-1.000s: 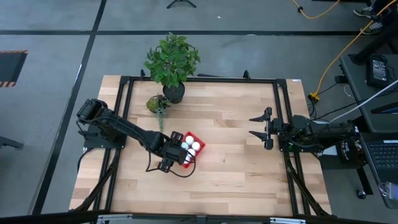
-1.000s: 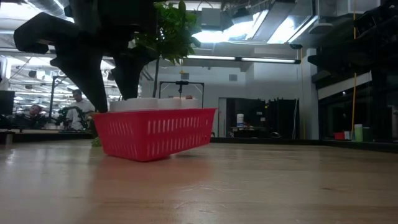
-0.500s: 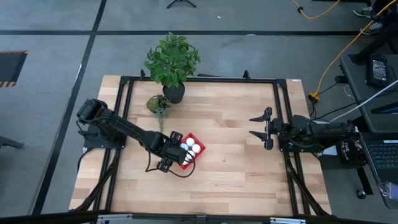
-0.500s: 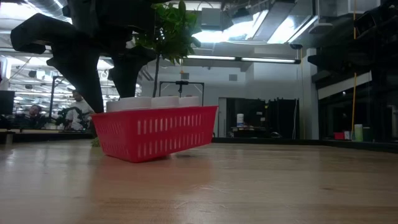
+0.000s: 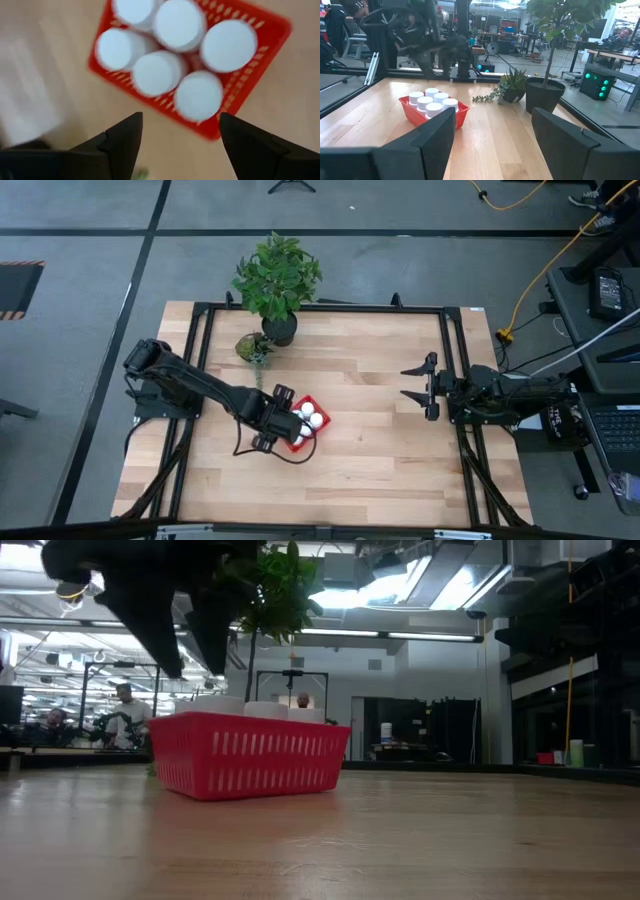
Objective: Pick and place pill bottles into a basket
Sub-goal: Return to Home Position
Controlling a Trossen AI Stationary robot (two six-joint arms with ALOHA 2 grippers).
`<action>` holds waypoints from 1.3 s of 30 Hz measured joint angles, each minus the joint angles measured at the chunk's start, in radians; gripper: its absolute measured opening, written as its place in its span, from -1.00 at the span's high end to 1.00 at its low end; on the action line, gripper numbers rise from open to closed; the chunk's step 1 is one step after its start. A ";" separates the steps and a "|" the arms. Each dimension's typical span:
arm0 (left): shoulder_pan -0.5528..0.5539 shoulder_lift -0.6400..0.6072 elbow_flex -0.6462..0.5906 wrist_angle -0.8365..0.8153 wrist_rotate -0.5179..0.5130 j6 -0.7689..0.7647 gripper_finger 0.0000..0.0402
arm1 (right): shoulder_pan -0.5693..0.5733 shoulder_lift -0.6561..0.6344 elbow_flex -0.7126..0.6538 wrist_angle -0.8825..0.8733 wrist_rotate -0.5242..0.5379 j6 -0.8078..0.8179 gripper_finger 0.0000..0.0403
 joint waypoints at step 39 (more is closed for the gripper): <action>0.224 -0.954 -0.361 0.442 0.655 0.213 -0.27 | 0.000 0.000 0.000 0.001 0.000 0.000 -0.31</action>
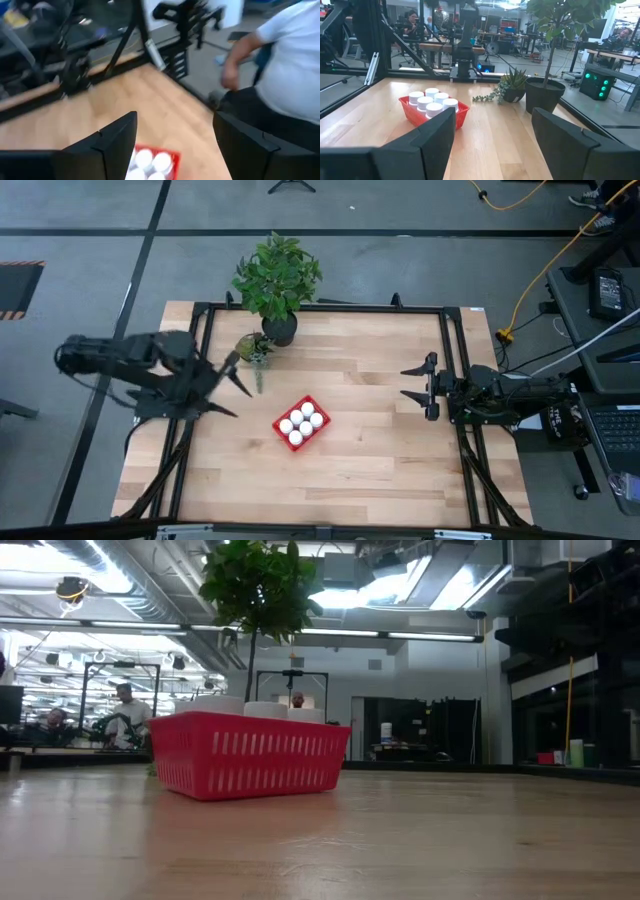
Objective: Pick and place pill bottles into a basket
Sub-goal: Return to Home Position
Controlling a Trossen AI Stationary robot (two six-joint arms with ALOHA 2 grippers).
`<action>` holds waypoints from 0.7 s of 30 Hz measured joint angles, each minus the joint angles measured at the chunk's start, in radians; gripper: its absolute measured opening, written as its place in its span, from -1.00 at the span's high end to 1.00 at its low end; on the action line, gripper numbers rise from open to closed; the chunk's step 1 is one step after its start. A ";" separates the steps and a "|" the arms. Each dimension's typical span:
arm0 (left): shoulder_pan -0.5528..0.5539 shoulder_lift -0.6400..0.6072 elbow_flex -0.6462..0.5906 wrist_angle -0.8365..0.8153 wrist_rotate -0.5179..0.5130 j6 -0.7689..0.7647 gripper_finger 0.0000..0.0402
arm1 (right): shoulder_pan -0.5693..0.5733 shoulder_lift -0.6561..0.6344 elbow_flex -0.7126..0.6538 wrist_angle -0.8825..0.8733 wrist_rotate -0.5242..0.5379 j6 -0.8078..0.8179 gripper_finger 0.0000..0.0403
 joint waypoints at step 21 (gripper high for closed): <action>0.510 -0.152 -0.894 1.057 -0.025 -0.173 -0.27 | 0.000 0.000 0.000 0.000 0.000 0.000 -0.31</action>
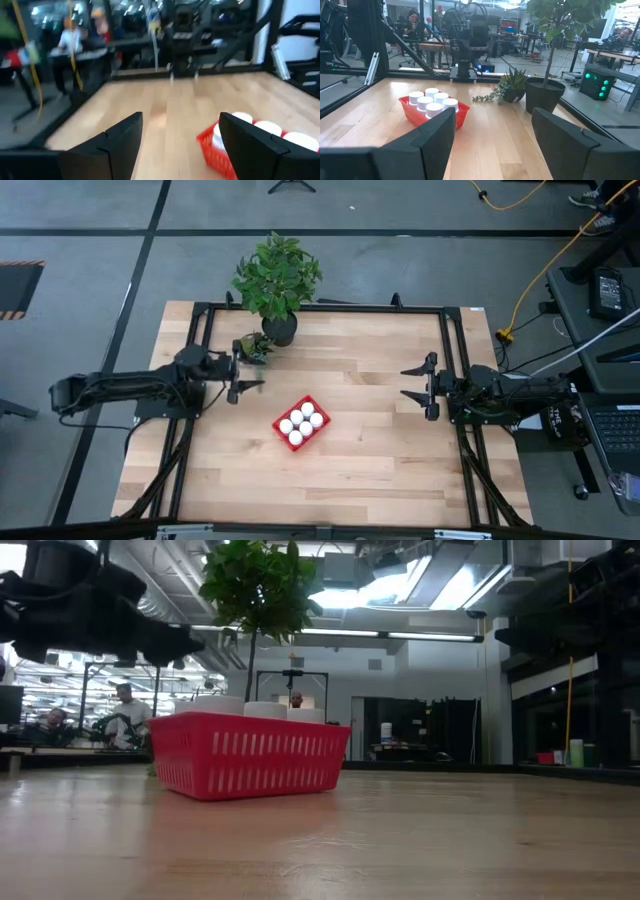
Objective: Pick and place pill bottles into a basket
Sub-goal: Return to Home Position
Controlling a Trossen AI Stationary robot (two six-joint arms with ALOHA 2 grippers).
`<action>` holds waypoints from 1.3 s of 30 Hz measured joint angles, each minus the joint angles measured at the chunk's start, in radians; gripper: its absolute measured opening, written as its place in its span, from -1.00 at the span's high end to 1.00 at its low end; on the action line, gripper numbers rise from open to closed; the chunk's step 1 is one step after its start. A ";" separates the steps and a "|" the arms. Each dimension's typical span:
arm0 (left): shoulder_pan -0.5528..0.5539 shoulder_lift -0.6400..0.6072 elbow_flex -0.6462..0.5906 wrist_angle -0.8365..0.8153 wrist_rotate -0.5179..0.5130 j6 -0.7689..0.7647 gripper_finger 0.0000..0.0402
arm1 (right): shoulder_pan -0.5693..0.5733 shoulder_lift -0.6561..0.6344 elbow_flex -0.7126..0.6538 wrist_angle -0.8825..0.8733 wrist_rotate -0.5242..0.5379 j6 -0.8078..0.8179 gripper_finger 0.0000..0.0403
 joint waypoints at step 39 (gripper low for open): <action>-0.230 -0.558 0.000 -0.191 -0.031 -0.205 -0.27 | 0.000 0.000 0.000 0.000 0.000 0.000 -0.31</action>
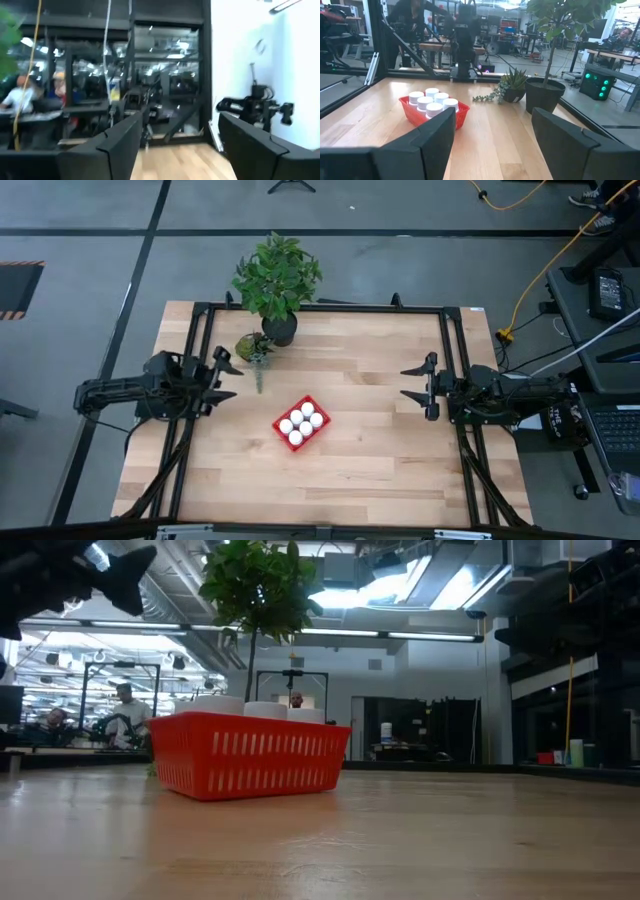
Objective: Pick and place pill bottles into a basket
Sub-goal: Return to Home Position
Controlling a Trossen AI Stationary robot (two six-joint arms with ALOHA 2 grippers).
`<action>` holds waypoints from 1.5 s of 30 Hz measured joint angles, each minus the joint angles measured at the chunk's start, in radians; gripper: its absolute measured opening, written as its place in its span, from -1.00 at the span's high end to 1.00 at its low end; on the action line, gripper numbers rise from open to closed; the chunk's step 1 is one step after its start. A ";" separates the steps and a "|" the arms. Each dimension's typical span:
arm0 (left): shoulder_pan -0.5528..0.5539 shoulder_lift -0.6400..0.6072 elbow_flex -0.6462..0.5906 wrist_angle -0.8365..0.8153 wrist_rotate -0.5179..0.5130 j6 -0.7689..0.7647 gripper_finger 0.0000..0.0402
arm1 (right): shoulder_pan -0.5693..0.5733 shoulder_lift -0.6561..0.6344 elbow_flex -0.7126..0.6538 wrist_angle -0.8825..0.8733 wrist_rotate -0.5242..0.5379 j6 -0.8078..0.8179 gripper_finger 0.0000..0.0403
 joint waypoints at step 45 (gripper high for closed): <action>-0.009 0.044 0.000 -0.331 -0.279 0.167 -0.27 | 0.000 0.000 0.000 -0.001 0.000 0.000 -0.31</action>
